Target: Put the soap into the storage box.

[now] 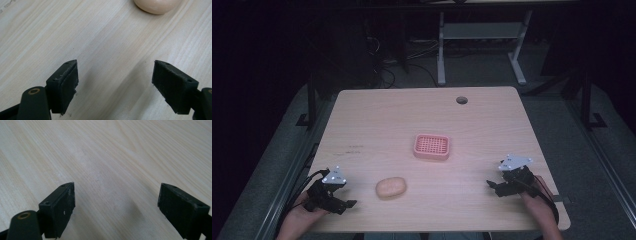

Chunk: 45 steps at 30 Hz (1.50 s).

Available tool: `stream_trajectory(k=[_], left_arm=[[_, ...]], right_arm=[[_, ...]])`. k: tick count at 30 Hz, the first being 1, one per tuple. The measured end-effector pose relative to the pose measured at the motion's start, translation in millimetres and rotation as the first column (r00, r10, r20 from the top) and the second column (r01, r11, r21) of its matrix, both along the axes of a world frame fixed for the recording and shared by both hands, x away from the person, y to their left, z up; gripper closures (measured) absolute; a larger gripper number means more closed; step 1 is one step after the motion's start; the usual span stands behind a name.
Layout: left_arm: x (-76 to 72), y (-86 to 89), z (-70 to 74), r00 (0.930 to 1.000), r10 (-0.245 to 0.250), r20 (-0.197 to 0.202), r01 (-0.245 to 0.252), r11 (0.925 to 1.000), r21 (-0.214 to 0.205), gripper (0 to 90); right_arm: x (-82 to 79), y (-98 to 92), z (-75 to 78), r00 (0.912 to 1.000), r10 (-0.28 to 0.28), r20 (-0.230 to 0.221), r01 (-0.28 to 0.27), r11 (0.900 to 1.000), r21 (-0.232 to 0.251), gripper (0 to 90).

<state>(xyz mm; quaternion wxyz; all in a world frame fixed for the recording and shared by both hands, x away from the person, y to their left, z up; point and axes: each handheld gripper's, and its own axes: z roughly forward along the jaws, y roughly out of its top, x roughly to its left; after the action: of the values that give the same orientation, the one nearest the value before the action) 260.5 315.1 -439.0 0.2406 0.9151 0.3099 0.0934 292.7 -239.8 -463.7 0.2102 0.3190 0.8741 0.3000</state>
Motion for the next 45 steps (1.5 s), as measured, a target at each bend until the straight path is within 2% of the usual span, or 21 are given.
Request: stream_trajectory(k=[7, 18, 22, 30, 37, 45], left_arm=[[-0.9, -4.1, -0.6, 0.9999, -0.011, -0.001, 0.011, 0.9999, 0.001, 20.4], [-1.6, -8.4, -0.8, 0.9994, -0.033, -0.011, 0.033, 0.9995, -0.002, 20.4], [-2.6, -10.1, -0.4, 0.9990, -0.044, -0.003, 0.044, 0.9990, -0.002, 20.4], [-1.7, -14.1, -1.6, 0.9989, -0.047, -0.009, 0.047, 0.9989, -0.008, 20.4], [-2.3, -19.0, 0.4, 0.9974, -0.072, -0.002, 0.072, 0.9974, 0.011, 20.4], [-1.8, -22.9, 0.4, 0.9972, -0.074, -0.003, 0.074, 0.9972, 0.010, 20.4]], right_arm=[[-0.7, 1.9, 1.1, 0.9999, 0.010, 0.008, -0.010, 0.9999, -0.001, 13.8], [-0.6, 2.5, 0.1, 0.9999, 0.013, 0.001, -0.013, 0.9999, -0.002, 13.8], [-1.4, 3.2, 0.6, 0.9999, 0.014, 0.002, -0.014, 0.9999, -0.003, 13.8], [-0.8, 3.3, 0.0, 0.9999, 0.011, -0.007, -0.011, 0.9999, 0.001, 13.8], [-1.7, 5.1, 0.2, 0.9999, 0.016, -0.005, -0.016, 0.9999, -0.001, 13.8], [-1.3, 5.3, -0.1, 0.9998, 0.017, -0.008, -0.017, 0.9999, -0.002, 13.8]])
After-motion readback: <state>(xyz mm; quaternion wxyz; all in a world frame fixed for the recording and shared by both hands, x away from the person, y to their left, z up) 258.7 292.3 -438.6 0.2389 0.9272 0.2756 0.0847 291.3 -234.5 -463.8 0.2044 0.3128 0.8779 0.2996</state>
